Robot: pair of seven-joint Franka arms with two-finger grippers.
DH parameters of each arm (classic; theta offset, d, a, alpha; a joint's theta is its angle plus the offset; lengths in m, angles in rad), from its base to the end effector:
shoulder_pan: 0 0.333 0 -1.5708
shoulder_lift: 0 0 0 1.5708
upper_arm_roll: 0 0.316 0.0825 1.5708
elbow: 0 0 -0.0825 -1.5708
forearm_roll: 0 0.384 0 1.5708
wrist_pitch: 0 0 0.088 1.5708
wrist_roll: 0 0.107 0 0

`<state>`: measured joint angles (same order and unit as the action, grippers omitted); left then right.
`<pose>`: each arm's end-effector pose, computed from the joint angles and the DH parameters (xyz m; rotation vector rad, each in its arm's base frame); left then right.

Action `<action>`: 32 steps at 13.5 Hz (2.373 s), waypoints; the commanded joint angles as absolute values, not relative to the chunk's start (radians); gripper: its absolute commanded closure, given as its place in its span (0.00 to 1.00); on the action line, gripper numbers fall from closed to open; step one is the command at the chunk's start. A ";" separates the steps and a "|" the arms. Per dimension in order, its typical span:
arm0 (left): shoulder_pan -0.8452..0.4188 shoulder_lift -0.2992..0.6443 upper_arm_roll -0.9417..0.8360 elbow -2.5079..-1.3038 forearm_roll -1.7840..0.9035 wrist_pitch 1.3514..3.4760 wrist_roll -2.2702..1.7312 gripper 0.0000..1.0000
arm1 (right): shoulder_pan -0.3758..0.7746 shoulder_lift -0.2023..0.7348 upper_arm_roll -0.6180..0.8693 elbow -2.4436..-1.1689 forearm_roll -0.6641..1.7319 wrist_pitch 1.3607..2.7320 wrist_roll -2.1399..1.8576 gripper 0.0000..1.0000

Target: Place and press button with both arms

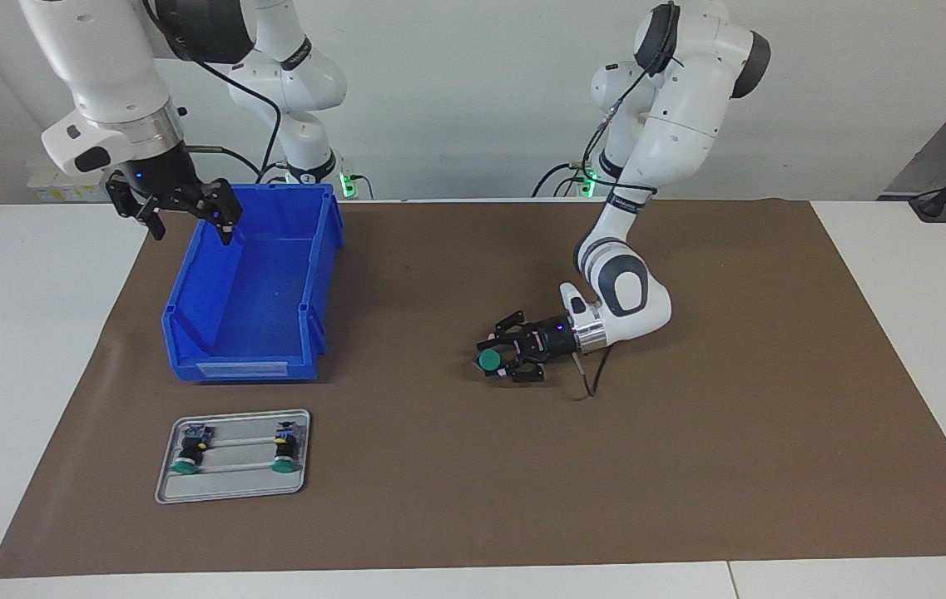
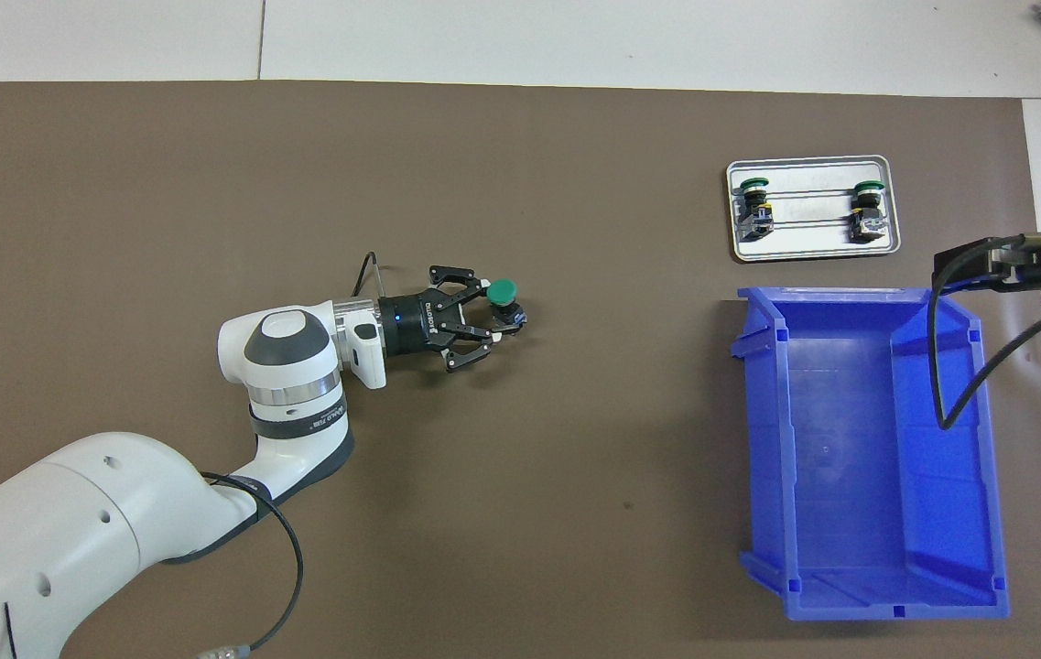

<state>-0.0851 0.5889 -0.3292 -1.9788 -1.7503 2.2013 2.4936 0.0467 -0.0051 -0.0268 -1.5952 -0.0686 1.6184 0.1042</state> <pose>0.5432 -0.2711 0.1867 1.5430 -1.2465 1.0987 0.5574 0.0040 0.6203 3.0721 -0.1260 0.0499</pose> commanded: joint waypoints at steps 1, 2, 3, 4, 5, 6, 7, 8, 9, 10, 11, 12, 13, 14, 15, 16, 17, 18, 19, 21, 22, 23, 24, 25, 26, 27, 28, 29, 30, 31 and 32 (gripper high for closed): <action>-0.091 0.637 -0.316 -1.983 -1.733 2.278 2.520 0.00 | 0.040 -0.031 -0.026 -1.624 -0.080 1.629 0.075 0.00; -0.091 0.637 -0.316 -1.983 -1.733 2.279 2.520 0.00 | 0.040 -0.031 -0.026 -1.624 -0.080 1.629 0.075 0.00; -0.091 0.638 -0.316 -1.983 -1.733 2.279 2.520 0.00 | 0.040 -0.031 -0.026 -1.624 -0.080 1.629 0.075 0.00; -0.091 0.637 -0.316 -1.983 -1.733 2.279 2.520 0.00 | 0.040 -0.031 -0.026 -1.624 -0.080 1.629 0.075 0.00; -0.091 0.637 -0.316 -1.982 -1.733 2.278 2.522 0.00 | 0.040 -0.031 -0.026 -1.624 -0.080 1.629 0.075 0.00; -0.087 0.634 -0.316 -1.980 -1.729 2.278 2.520 0.00 | 0.040 -0.032 -0.026 -1.628 -0.080 1.629 0.075 0.00; -0.086 0.629 -0.314 -1.973 -1.703 2.283 2.520 0.00 | 0.040 -0.032 -0.026 -1.628 -0.080 1.629 0.075 0.00; -0.083 0.623 -0.314 -1.970 -1.677 2.295 2.520 0.00 | 0.040 -0.032 -0.026 -1.628 -0.080 1.631 0.075 0.00; -0.083 0.608 -0.313 -1.967 -1.657 2.301 2.520 0.00 | 0.040 -0.032 -0.026 -1.628 -0.080 1.631 0.075 0.00; -0.081 0.588 -0.311 -1.967 -1.637 2.313 2.520 0.00 | 0.040 -0.032 -0.026 -1.629 -0.080 1.631 0.075 0.00; -0.080 0.566 -0.308 -1.967 -1.617 2.319 2.520 0.00 | 0.040 -0.032 -0.026 -1.629 -0.080 1.631 0.075 0.00; -0.080 0.542 -0.307 -1.968 -1.593 2.328 2.519 0.00 | 0.040 -0.034 -0.026 -1.629 -0.080 1.631 0.075 0.00; -0.083 0.516 -0.305 -1.970 -1.569 2.336 2.520 0.00 | 0.040 -0.035 -0.026 -1.629 -0.080 1.631 0.075 0.00; -0.081 0.490 -0.305 -1.971 -1.553 2.339 2.520 0.00 | 0.040 -0.035 -0.026 -1.629 -0.080 1.631 0.075 0.00; -0.081 0.462 -0.304 -1.976 -1.543 2.341 2.519 0.00 | 0.040 -0.035 -0.026 -1.629 -0.080 1.631 0.075 0.00; -0.081 0.433 -0.304 -1.979 -1.542 2.348 2.517 0.00 | 0.040 -0.035 -0.026 -1.629 -0.080 1.631 0.075 0.00; -0.089 0.408 -0.305 -1.980 -1.542 2.361 2.508 0.00 | 0.040 -0.035 -0.026 -1.629 -0.080 1.631 0.075 0.00; -0.092 0.390 -0.305 -1.982 -1.542 2.368 2.493 0.00 | 0.040 -0.035 -0.026 -1.629 -0.080 1.631 0.075 0.00; -0.094 0.373 -0.307 -1.982 -1.542 2.370 2.456 0.00 | 0.040 -0.035 -0.026 -1.629 -0.080 1.631 0.075 0.00; -0.095 0.339 -0.310 -1.973 -1.542 2.368 2.331 0.00 | 0.040 -0.035 -0.026 -1.629 -0.080 1.631 0.075 0.00; -0.097 0.322 -0.313 -1.968 -1.540 2.368 2.263 0.00 | 0.040 -0.035 -0.026 -1.631 -0.080 1.631 0.075 0.00; -0.109 0.304 -0.314 -1.967 -1.534 2.368 2.185 0.00 | 0.040 -0.035 -0.026 -1.631 -0.080 1.631 0.075 0.00; -0.126 0.282 -0.313 -1.962 -1.526 2.368 2.093 0.00 | 0.040 -0.035 -0.026 -1.631 -0.080 1.631 0.075 0.00; -0.133 0.264 -0.313 -1.954 -1.523 2.368 1.989 0.00 | 0.040 -0.035 -0.026 -1.631 -0.080 1.631 0.075 0.00; -0.146 0.238 -0.313 -1.942 -1.519 2.368 1.868 0.00 | 0.040 -0.035 -0.026 -1.631 -0.080 1.631 0.075 0.00; -0.158 0.217 -0.313 -1.937 -1.517 2.368 1.750 0.00 | 0.040 -0.035 -0.026 -1.631 -0.080 1.629 0.075 0.00; -0.179 0.197 -0.311 -1.931 -1.510 2.370 1.652 0.00 | 0.040 -0.035 -0.026 -1.631 -0.080 1.629 0.075 0.00; -0.190 0.183 -0.310 -1.922 -1.452 2.373 1.549 0.00 | 0.040 -0.035 -0.026 -1.631 -0.080 1.629 0.075 0.00; -0.205 0.178 -0.313 -1.883 -1.319 2.382 1.405 0.00 | 0.040 -0.035 -0.026 -1.631 -0.080 1.629 0.075 0.00; -0.218 0.176 -0.313 -1.843 -1.181 2.379 1.249 0.00 | 0.040 -0.035 -0.026 -1.631 -0.080 1.629 0.075 0.00; -0.221 0.178 -0.316 -1.792 -1.037 2.362 1.094 0.00 | 0.040 -0.035 -0.026 -1.631 -0.080 1.629 0.075 0.00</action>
